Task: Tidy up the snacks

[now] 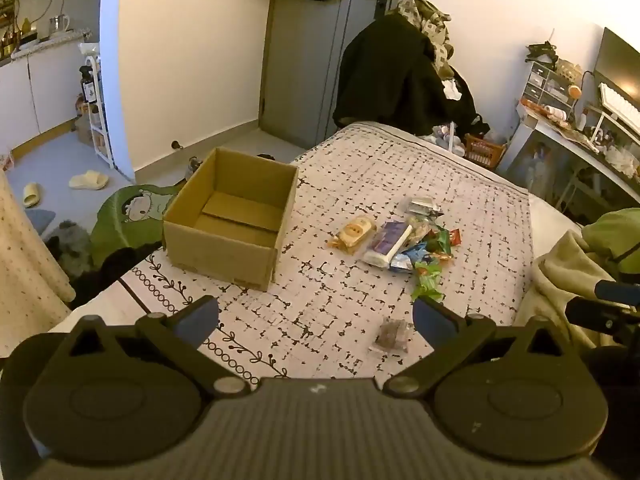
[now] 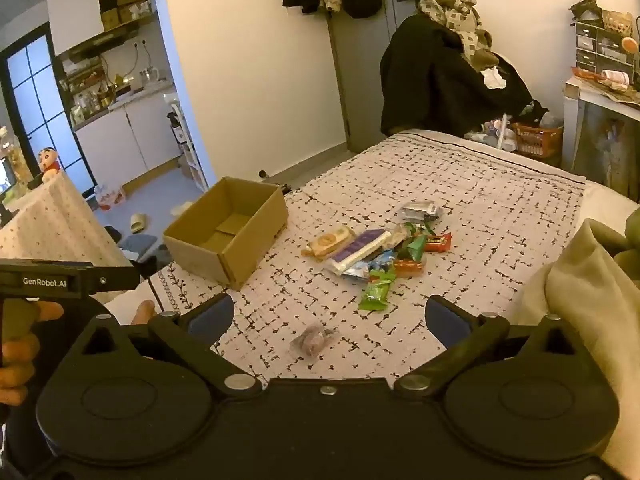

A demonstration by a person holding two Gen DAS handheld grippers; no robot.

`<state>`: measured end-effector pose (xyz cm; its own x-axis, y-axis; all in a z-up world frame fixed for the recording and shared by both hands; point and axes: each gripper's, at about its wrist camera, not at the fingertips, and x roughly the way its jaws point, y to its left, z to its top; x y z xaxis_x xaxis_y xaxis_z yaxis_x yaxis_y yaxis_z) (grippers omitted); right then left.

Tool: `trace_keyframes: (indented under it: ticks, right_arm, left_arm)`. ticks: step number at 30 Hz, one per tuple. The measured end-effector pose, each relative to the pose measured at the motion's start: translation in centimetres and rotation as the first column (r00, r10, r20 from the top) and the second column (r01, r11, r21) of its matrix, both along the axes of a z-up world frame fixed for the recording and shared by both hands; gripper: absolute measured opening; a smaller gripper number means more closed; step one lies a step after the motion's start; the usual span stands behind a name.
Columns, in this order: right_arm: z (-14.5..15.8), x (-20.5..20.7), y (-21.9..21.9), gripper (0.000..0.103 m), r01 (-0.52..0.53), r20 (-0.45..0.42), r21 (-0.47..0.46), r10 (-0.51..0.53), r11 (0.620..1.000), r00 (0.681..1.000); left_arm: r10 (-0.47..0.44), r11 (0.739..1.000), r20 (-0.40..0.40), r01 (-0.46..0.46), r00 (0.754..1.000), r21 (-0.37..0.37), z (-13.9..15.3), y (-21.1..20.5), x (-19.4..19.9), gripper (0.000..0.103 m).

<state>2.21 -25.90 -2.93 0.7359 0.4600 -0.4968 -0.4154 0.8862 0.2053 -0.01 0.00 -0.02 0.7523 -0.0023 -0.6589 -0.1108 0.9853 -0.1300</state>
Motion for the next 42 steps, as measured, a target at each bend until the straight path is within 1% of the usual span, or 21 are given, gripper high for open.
trace_keyframes:
  ticks: [3, 4, 5, 7, 8, 13, 14, 18, 22, 24, 26, 28, 29, 32, 34, 38, 39, 42]
  right_arm:
    - [0.0, 0.1, -0.1, 0.103, 0.005, -0.006, 0.007, -0.005, 1.000, 1.000]
    - [0.0, 0.2, -0.1, 0.103, 0.005, -0.006, 0.007, -0.005, 1.000, 1.000]
    - [0.0, 0.2, -0.1, 0.103, 0.005, -0.006, 0.007, -0.005, 1.000, 1.000]
    - [0.0, 0.2, -0.1, 0.103, 0.005, -0.006, 0.006, -0.005, 1.000, 1.000]
    - [0.0, 0.2, -0.1, 0.103, 0.005, -0.007, 0.007, -0.005, 1.000, 1.000]
    - [-0.1, 0.2, -0.1, 0.103, 0.006, -0.008, 0.008, -0.006, 1.000, 1.000]
    - [-0.1, 0.2, -0.1, 0.103, 0.006, -0.007, 0.008, -0.006, 1.000, 1.000]
    - [-0.1, 0.2, -0.1, 0.103, 0.004, -0.006, 0.006, -0.004, 1.000, 1.000]
    - [0.0, 0.2, 0.0, 0.103, 0.003, -0.006, 0.006, -0.003, 1.000, 1.000]
    - [-0.1, 0.1, 0.1, 0.103, 0.004, -0.005, 0.004, -0.004, 1.000, 1.000]
    - [-0.1, 0.1, 0.1, 0.103, 0.004, -0.006, 0.000, -0.004, 1.000, 1.000]
    - [-0.1, 0.1, 0.1, 0.103, 0.004, -0.006, 0.001, -0.004, 1.000, 1.000]
    - [-0.1, 0.1, 0.1, 0.103, 0.005, -0.006, 0.001, -0.005, 1.000, 1.000]
    - [-0.2, 0.1, 0.2, 0.103, 0.007, -0.007, -0.003, -0.007, 1.000, 1.000]
    - [-0.3, 0.1, 0.3, 0.103, 0.014, -0.008, -0.016, -0.014, 1.000, 1.000]
    - [-0.4, 0.0, 0.7, 0.103, 0.020, -0.009, -0.046, -0.020, 0.999, 1.000]
    - [-0.4, 0.0, 0.7, 0.103, 0.020, -0.009, -0.051, -0.021, 0.998, 1.000]
    - [-0.4, 0.2, 0.6, 0.103, 0.024, -0.015, -0.054, -0.025, 0.998, 1.000]
  left_arm:
    - [-0.003, 1.000, -0.002, 0.003, 1.000, -0.001, 0.0, -0.1, -0.1, 0.102]
    - [-0.001, 1.000, 0.016, 0.001, 1.000, 0.017, -0.2, -0.1, -0.1, 0.102]
    - [-0.001, 1.000, 0.016, 0.000, 1.000, 0.019, 0.0, -0.1, 0.0, 0.102]
    - [0.001, 1.000, 0.017, -0.001, 1.000, 0.017, -0.2, -0.2, 0.1, 0.102]
    - [0.001, 1.000, 0.018, -0.002, 1.000, 0.015, 0.4, -0.1, -0.1, 0.102]
    - [0.001, 1.000, 0.029, -0.002, 1.000, 0.024, 0.2, 0.0, 0.1, 0.102]
    - [-0.005, 0.999, 0.051, 0.003, 0.999, 0.037, 0.3, 0.1, -0.2, 0.102]
    - [-0.010, 0.999, 0.072, 0.006, 0.997, 0.052, 0.3, 0.0, -0.3, 0.102]
    - [-0.008, 0.999, 0.049, 0.007, 0.999, 0.032, 0.3, 0.0, -0.2, 0.102]
    - [-0.014, 0.999, 0.062, 0.011, 0.998, 0.039, 0.3, -0.1, -0.3, 0.102]
    - [-0.025, 0.998, 0.098, 0.019, 0.995, 0.063, 0.5, -0.4, -0.5, 0.102]
    - [-0.027, 0.998, 0.097, 0.020, 0.995, 0.064, 0.6, -0.5, -0.6, 0.102]
    - [-0.024, 0.999, 0.072, 0.021, 0.997, 0.048, 0.5, -0.4, -0.6, 0.102]
    - [-0.027, 0.999, 0.048, 0.025, 0.998, 0.041, 0.6, -0.5, -0.5, 0.102]
    - [-0.029, 0.999, 0.054, 0.027, 0.998, 0.031, 0.6, -0.5, -0.5, 0.102]
    - [-0.042, 0.999, 0.040, 0.041, 0.998, 0.023, 0.5, -0.8, -0.4, 0.102]
    - [-0.045, 0.999, 0.044, 0.044, 0.998, 0.011, 0.5, -0.9, -0.5, 0.102]
    - [-0.053, 0.999, 0.039, 0.053, 0.998, 0.009, 0.2, -1.0, -0.4, 0.102]
